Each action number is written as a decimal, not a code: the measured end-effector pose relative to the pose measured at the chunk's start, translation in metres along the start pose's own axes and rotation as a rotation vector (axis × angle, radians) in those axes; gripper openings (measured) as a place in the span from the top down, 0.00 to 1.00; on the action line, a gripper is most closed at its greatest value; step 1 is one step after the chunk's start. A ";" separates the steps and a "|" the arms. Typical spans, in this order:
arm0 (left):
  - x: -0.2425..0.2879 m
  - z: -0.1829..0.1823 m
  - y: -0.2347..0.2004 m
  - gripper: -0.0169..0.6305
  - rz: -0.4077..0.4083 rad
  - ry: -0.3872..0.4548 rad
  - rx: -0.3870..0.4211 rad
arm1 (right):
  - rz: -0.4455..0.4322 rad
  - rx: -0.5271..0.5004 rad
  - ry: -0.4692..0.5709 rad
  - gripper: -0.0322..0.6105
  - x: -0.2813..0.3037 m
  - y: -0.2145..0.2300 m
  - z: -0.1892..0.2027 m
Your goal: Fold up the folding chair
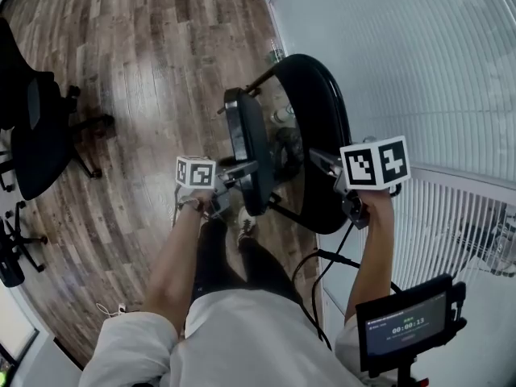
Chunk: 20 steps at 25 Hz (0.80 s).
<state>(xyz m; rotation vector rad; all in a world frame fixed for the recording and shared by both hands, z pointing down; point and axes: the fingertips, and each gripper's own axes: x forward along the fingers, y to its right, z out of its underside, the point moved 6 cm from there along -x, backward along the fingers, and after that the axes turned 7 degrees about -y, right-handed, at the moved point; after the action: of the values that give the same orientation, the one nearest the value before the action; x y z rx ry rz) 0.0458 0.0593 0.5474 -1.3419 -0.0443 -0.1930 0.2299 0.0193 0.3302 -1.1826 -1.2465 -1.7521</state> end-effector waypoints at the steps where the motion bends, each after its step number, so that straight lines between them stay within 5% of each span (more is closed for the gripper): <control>1: 0.002 -0.001 0.001 0.61 -0.005 -0.005 0.011 | 0.003 -0.002 0.000 0.73 0.000 0.000 0.000; 20: 0.035 -0.006 0.018 0.61 -0.045 -0.077 0.099 | 0.047 -0.023 -0.011 0.73 -0.006 0.000 -0.001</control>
<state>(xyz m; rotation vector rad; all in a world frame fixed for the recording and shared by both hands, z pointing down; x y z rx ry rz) 0.0829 0.0528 0.5338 -1.2501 -0.1469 -0.1750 0.2317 0.0189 0.3245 -1.2264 -1.1987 -1.7319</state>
